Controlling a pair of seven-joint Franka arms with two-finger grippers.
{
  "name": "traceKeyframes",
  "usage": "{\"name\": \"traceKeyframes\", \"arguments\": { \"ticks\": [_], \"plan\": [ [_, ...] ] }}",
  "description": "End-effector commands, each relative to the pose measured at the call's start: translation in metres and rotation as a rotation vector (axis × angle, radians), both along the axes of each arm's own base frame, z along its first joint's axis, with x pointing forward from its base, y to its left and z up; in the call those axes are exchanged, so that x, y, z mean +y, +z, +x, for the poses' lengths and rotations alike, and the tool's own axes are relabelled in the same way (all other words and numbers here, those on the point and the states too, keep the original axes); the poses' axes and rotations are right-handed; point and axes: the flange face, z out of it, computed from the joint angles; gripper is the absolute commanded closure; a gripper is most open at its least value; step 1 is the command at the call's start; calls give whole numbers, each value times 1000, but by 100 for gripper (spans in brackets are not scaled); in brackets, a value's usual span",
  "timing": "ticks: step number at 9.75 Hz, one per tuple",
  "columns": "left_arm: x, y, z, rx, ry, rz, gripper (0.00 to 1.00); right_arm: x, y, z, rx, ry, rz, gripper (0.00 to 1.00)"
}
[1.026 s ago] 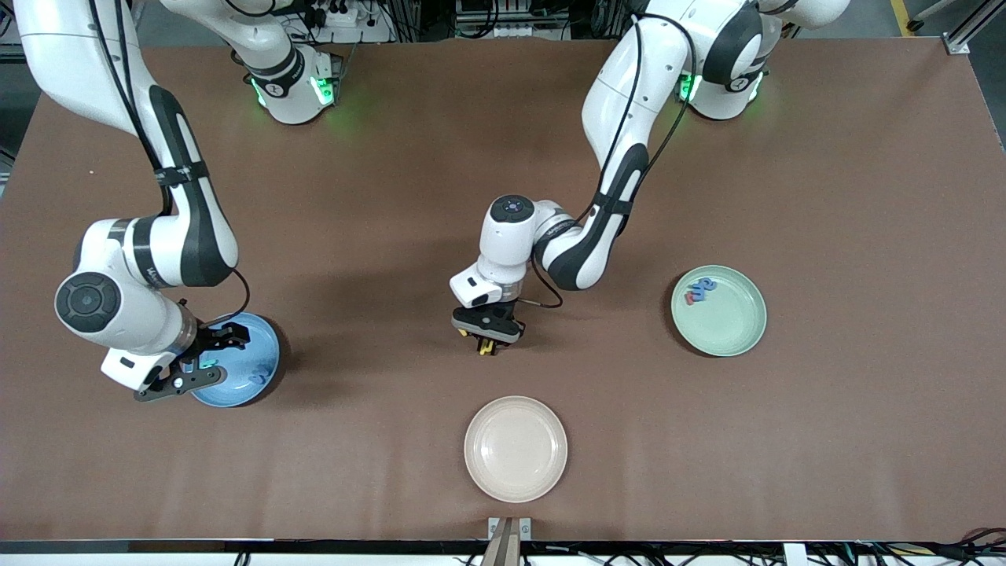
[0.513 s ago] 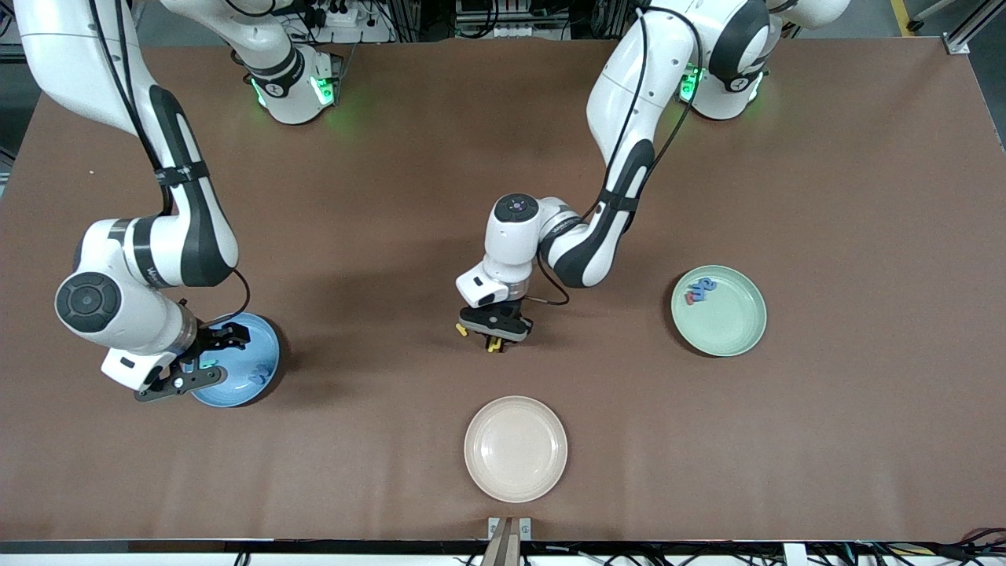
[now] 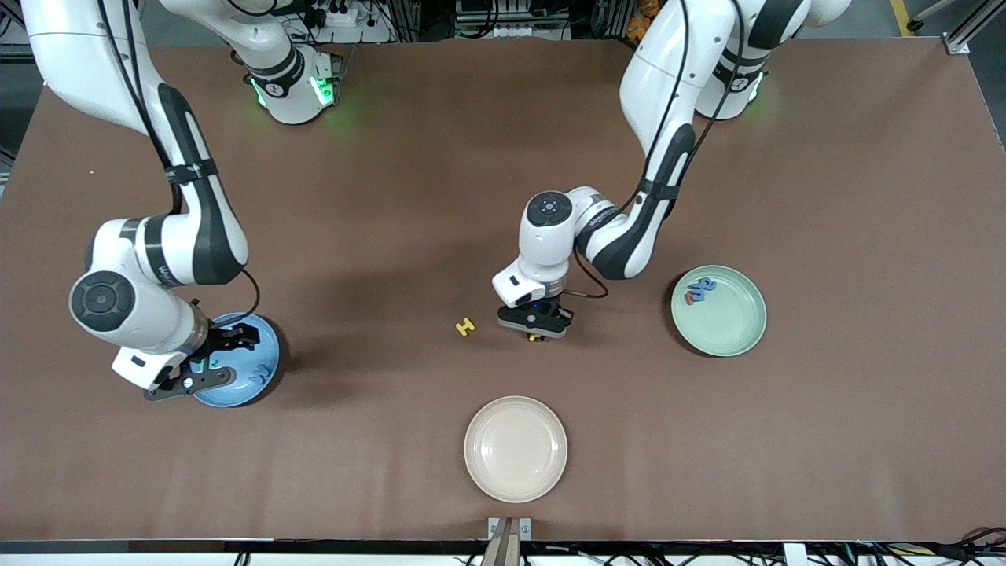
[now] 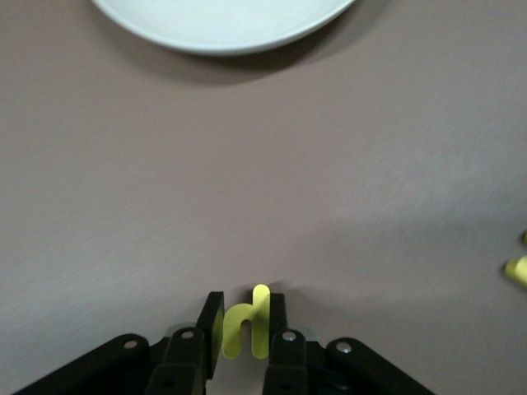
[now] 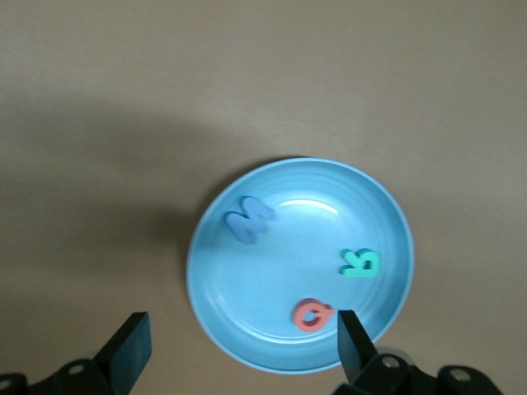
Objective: Sort uppercase to blue plate, lowercase to green plate
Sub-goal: 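Lift the d with the left gripper while the right gripper reaches the H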
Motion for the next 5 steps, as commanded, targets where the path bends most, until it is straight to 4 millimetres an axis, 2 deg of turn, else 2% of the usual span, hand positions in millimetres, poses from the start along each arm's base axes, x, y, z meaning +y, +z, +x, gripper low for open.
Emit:
{"name": "traceKeyframes", "arguments": {
  "ticks": [1,3,5],
  "plan": [
    [50,55,-19,90,-101,114,97,47,3,-7,11,2,0,0],
    [90,78,-30,166,-140,185,98,108,10,-14,3,79,49,0],
    [149,74,-31,221,-202,228,99,166,13,-23,11,187,130,0]
  ]
}}
